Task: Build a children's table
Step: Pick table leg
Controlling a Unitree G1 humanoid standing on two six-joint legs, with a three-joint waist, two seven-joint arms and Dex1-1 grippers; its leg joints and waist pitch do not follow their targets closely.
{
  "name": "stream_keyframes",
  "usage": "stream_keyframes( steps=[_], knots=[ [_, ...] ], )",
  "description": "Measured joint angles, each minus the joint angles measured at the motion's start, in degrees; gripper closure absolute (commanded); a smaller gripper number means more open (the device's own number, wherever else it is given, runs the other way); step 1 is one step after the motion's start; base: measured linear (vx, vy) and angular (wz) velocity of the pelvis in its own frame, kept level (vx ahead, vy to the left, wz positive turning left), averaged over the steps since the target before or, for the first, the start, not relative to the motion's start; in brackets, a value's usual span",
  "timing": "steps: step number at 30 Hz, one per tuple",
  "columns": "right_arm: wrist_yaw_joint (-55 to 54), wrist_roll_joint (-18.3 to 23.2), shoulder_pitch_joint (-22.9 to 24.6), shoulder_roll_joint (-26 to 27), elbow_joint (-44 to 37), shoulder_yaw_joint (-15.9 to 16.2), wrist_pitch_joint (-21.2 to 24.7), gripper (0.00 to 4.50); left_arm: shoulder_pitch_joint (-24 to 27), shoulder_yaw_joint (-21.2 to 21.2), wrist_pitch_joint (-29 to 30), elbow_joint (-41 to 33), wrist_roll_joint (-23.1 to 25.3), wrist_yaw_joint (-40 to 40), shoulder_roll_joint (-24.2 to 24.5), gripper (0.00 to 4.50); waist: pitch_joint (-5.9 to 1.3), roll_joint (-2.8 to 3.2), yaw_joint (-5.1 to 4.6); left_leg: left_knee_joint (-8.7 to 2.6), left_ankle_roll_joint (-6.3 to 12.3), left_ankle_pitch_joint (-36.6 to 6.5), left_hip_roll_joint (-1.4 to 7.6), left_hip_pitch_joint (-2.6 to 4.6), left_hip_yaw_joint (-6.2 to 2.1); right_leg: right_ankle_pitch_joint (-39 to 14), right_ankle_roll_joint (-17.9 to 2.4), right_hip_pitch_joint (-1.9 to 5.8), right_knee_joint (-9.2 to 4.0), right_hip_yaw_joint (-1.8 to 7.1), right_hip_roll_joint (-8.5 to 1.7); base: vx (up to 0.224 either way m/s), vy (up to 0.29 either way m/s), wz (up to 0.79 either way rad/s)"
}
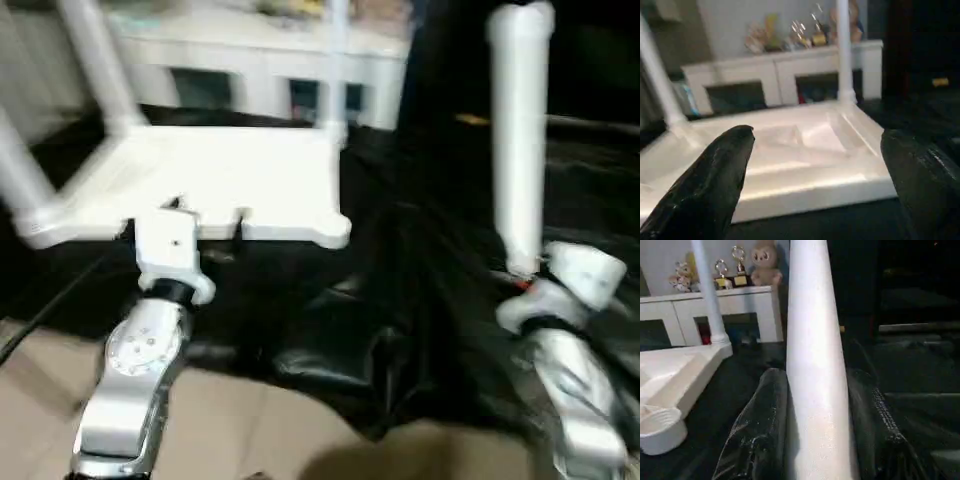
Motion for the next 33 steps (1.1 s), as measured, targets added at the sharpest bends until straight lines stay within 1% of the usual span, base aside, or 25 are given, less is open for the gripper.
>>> stream_keyframes(
  steps=[1,2,3,4,5,6,7,8,10,12,13,14,15,16,17,18,19,21,22,23,24,25,27,31,33],
  knots=[
    [0.4,0.4,-0.4,-0.1,0.0,0.3,0.5,3.25,-0.1,0.1,0.1,0.1,0.0,0.4,-0.3,0.00,-0.03,0.10,-0.88,-0.10,0.23,0.2,0.05,-0.27,-0.71,0.6,-0.2,0.37,0.11,-1.75,0.14,-0.028,0.142,-0.32],
    [0.8,0.5,-0.6,-0.2,0.0,0.5,0.7,3.25,-0.3,0.1,0.2,0.2,0.0,0.6,-0.3,0.00,-0.26,-0.24,-1.55,-0.31,0.52,0.5,0.05,-0.62,-1.04,0.8,-0.5,0.54,0.01,-2.78,0.47,-0.035,0.058,-0.17],
    [1.2,0.6,-0.9,-0.2,0.0,1.1,1.0,3.25,-0.5,0.1,0.2,0.2,0.1,0.6,-0.4,0.00,-0.57,-0.81,-2.28,-0.43,0.88,0.9,0.01,-1.23,-0.99,1.1,-0.7,0.75,-0.38,-3.58,0.36,0.000,0.000,0.00],
    [1.5,0.6,-1.0,-0.4,0.0,1.4,1.1,3.25,-0.8,-0.1,0.2,0.5,0.1,0.5,-0.4,0.00,-0.91,-1.48,-2.45,-0.35,1.33,1.2,-0.03,-1.69,-0.93,0.6,0.4,0.97,-1.45,-3.57,0.12,0.000,0.000,0.00],
    [1.5,0.6,-1.1,-0.4,0.1,1.5,1.5,3.25,-1.0,-0.4,0.2,0.8,0.2,0.3,-0.6,0.00,-0.97,-1.56,-2.26,-0.52,1.34,1.6,0.03,-2.15,-0.84,1.2,0.1,0.82,-1.50,-3.70,0.14,-0.079,-0.055,-0.13],
    [1.6,0.6,-0.9,-0.5,0.3,1.5,1.8,3.25,-1.1,-0.7,0.3,1.0,0.0,0.0,-1.0,0.00,-0.96,-1.58,-2.16,-1.17,1.36,2.2,-0.05,-2.22,-0.71,1.5,0.2,0.33,-1.41,-3.64,0.09,-0.093,-0.067,-0.08],
    [1.5,0.5,-0.8,-0.8,1.3,1.4,2.1,3.25,-1.4,-0.8,0.6,0.9,-0.7,-0.6,-1.7,0.00,-0.87,-1.70,-1.92,-2.04,1.03,2.6,-0.11,-1.87,-0.51,1.7,0.0,0.20,-1.60,-3.60,-0.01,-0.093,-0.067,-0.08],
    [1.5,0.5,-0.8,-1.2,1.8,1.3,2.4,3.25,-1.7,-0.5,1.0,0.9,-1.9,-1.1,-2.2,0.00,-0.83,-1.68,-1.71,-2.42,0.78,2.6,-0.08,-1.66,-0.42,1.7,-0.4,0.24,-1.78,-3.64,0.01,-0.080,-0.066,-0.01],
    [2.3,1.2,-1.5,-1.1,2.2,1.6,2.6,3.25,-1.9,1.8,3.0,0.0,-7.7,-3.0,-4.2,0.00,-0.72,-1.60,-1.48,-2.70,0.63,2.6,0.18,-1.57,-0.23,2.0,-0.4,0.26,-2.09,-3.79,0.08,-0.077,-0.038,0.00],
    [3.7,2.5,-2.7,-1.0,2.5,2.2,2.7,3.25,-1.4,3.1,5.2,-1.8,-14.7,-5.9,-6.1,0.00,-0.59,-1.80,-1.41,-2.70,0.45,2.8,0.41,-1.52,-0.07,2.1,-0.4,0.28,-2.09,-3.88,0.09,-0.063,-0.005,-0.02],
    [5.3,2.6,-3.4,-2.0,2.6,3.4,2.8,3.25,-1.2,1.9,5.5,-3.3,-16.1,-8.3,-4.9,0.00,-0.41,-2.32,-1.53,-2.71,0.45,2.8,0.50,-1.48,0.14,2.3,-0.4,0.28,-2.15,-3.86,0.07,-0.058,0.002,-0.02],
    [6.4,2.6,-3.8,-2.9,2.6,4.2,2.9,3.25,-1.2,0.6,5.4,-4.6,-16.2,-9.8,-3.8,0.00,-0.31,-2.61,-1.47,-2.71,0.45,2.8,0.62,-1.47,0.25,2.4,-0.5,0.30,-2.15,-3.88,0.08,0.000,0.000,0.00],
    [8.5,2.6,-5.1,-4.9,3.3,5.9,4.6,3.25,-2.0,-3.5,4.3,-5.6,-12.1,-13.0,1.9,0.00,-0.03,-3.53,-1.50,-2.71,0.46,2.8,0.85,-1.34,0.51,2.5,-0.5,0.36,-2.14,-3.89,0.14,0.000,0.000,0.00],
    [10.4,2.7,-6.5,-7.0,4.0,6.7,6.2,3.25,-3.5,-6.7,3.4,-5.9,-8.5,-15.9,6.4,0.00,0.14,-3.90,-1.18,-2.71,0.45,2.9,0.99,-1.35,0.56,2.6,-0.5,0.37,-2.16,-3.93,0.22,0.000,0.000,0.00],
    [11.9,3.0,-7.9,-8.4,4.4,6.9,7.8,3.25,-4.8,-8.4,2.3,-6.1,-5.4,-18.5,9.8,0.00,0.22,-4.04,-0.95,-2.71,0.33,3.1,1.07,-1.34,0.63,2.7,-0.5,0.36,-2.20,-3.95,0.23,0.000,0.000,0.00],
    [13.5,3.8,-9.7,-9.9,4.8,6.8,10.1,3.25,-6.7,-10.3,1.5,-6.1,-2.5,-21.6,13.1,0.00,0.37,-3.76,-0.71,-2.68,0.22,3.5,1.08,-1.32,0.64,2.8,-0.5,0.38,-2.19,-3.94,0.21,0.000,0.000,0.00],
    [15.2,4.5,-12.0,-11.6,4.8,6.7,12.3,3.25,-9.1,-12.0,0.8,-6.3,-0.1,-25.0,16.4,0.00,0.49,-3.59,-0.69,-2.67,0.22,3.5,1.06,-1.30,0.90,2.8,-0.4,0.37,-2.27,-3.82,0.10,0.000,0.000,0.00],
    [17.7,5.7,-15.3,-13.5,5.3,6.5,14.5,3.25,-13.2,-13.5,-1.1,-5.8,2.8,-29.0,18.7,0.00,0.64,-3.16,-0.56,-2.65,0.23,3.5,1.02,-1.25,1.31,3.0,-0.3,0.38,-2.23,-3.74,-0.22,0.000,0.000,0.00],
    [19.4,5.4,-17.9,-15.4,6.3,7.5,15.7,3.25,-16.8,-16.1,-4.0,-4.0,6.7,-31.4,20.3,0.00,0.70,-3.17,-0.52,-2.64,0.23,3.5,1.00,-1.20,1.58,3.1,-0.2,0.38,-2.22,-3.71,-0.40,0.000,0.000,0.00],
    [20.6,4.8,-19.7,-16.8,6.8,8.5,16.4,3.25,-19.1,-17.7,-6.1,-2.6,9.5,-32.6,21.1,0.00,0.69,-3.17,-0.52,-2.69,0.23,3.5,1.01,-1.17,1.78,3.1,-0.2,0.37,-2.22,-3.70,-0.50,0.000,0.000,0.00],
    [22.1,4.1,-22.4,-18.5,8.6,9.8,17.8,3.25,-23.4,-20.5,-9.5,1.6,13.7,-33.0,21.0,0.00,0.78,-3.32,-0.33,-2.70,0.24,3.5,1.03,-1.10,1.97,3.2,-0.1,0.38,-2.17,-3.67,-0.58,0.000,0.000,0.00],
    [22.3,3.7,-24.0,-18.5,9.2,10.3,19.1,3.25,-25.5,-22.0,-11.5,4.0,16.6,-32.6,20.9,0.00,0.72,-3.50,-0.35,-2.75,0.24,3.5,1.07,-1.13,2.08,3.2,-0.1,0.32,-2.18,-3.68,-0.60,0.000,0.000,0.00],
    [22.2,3.8,-25.4,-16.8,9.2,11.1,22.0,3.25,-27.6,-24.8,-14.0,7.4,21.6,-31.1,21.3,0.00,0.57,-3.80,-0.39,-2.77,0.27,3.6,1.11,-1.01,2.14,3.4,-0.4,0.33,-2.16,-3.70,-0.63,0.000,0.000,0.00],
    [23.7,4.2,-25.6,-16.6,9.0,15.1,25.6,3.25,-30.1,-26.7,-15.9,12.2,25.6,-28.8,21.3,0.00,0.80,-4.23,-0.35,-2.78,0.59,3.9,1.20,-1.22,2.15,3.3,-0.5,0.02,-2.16,-3.78,-0.59,0.000,0.000,0.00],
    [24.9,4.5,-25.7,-16.7,8.9,16.9,26.7,3.25,-32.3,-27.0,-16.6,15.2,27.1,-27.7,20.8,0.00,0.81,-4.27,-0.04,-2.78,0.80,4.1,1.20,-1.71,2.21,3.3,-0.5,-0.41,-2.17,-3.78,-0.60,0.000,0.000,0.00]
  ],
)
